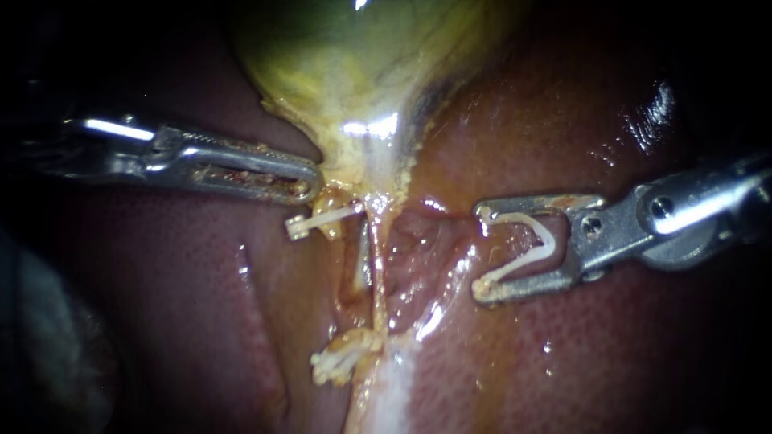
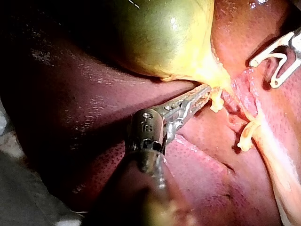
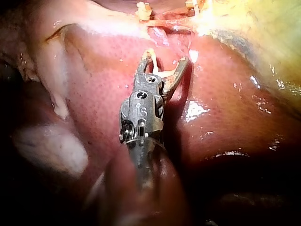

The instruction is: Clipping first clip right tube

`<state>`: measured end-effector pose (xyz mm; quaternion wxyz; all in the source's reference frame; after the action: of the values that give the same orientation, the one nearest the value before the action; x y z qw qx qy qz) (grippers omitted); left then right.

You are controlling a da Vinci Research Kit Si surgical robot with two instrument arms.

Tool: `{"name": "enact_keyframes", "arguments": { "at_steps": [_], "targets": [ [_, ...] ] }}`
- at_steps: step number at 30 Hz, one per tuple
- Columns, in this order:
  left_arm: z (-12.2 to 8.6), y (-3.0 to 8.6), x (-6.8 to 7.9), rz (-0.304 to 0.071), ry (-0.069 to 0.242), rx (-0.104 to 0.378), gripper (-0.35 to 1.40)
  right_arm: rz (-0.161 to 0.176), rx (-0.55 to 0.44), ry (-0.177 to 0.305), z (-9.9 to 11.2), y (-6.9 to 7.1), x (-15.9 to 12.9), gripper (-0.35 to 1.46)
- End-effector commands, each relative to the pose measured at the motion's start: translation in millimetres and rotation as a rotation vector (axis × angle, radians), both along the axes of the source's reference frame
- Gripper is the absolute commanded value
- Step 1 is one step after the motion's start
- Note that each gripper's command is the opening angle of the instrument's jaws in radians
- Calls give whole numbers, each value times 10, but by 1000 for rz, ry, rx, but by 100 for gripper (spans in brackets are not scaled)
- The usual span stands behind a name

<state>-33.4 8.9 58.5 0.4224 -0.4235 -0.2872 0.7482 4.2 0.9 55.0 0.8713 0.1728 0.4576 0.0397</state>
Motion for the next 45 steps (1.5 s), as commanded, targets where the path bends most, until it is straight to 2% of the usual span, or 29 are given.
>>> {"name": "enact_keyframes", "arguments": {
  "at_steps": [1, 5, 11, 13, 16, 18, 23, 28, 35, 45],
  "targets": [
    [-2, 1, 2, 2, -2, 1, -35, 0, 0, 0, 0, 0, 0, 50],
    [-18, 8, 17, 10, -10, 12, -35, 0, 0, 0, -1, 0, 0, 50],
    [-45, 19, 36, -4, -1, 16, -35, -3, 7, 1, -6, 2, 1, 50],
    [-49, 20, 36, -8, -2, 16, -35, -5, 9, 2, -8, 3, 2, 50],
    [-49, 18, 35, -9, -1, 15, -35, 4, 36, 48, -10, 1, 11, 50],
    [-49, 18, 34, -10, 0, 15, -35, 11, 65, 57, -10, -2, 18, 49],
    [-49, 18, 34, -10, 0, 15, -35, 49, 165, 71, -7, -8, 41, 49],
    [-49, 18, 34, -10, 0, 15, -35, 79, 235, 84, 3, -15, 64, 49],
    [-49, 18, 34, -10, 0, 15, -35, 119, 357, 107, 28, -31, 97, 49],
    [-49, 18, 33, -11, 0, 15, -35, 178, 511, 154, 41, -44, 117, 49]
  ]
}}
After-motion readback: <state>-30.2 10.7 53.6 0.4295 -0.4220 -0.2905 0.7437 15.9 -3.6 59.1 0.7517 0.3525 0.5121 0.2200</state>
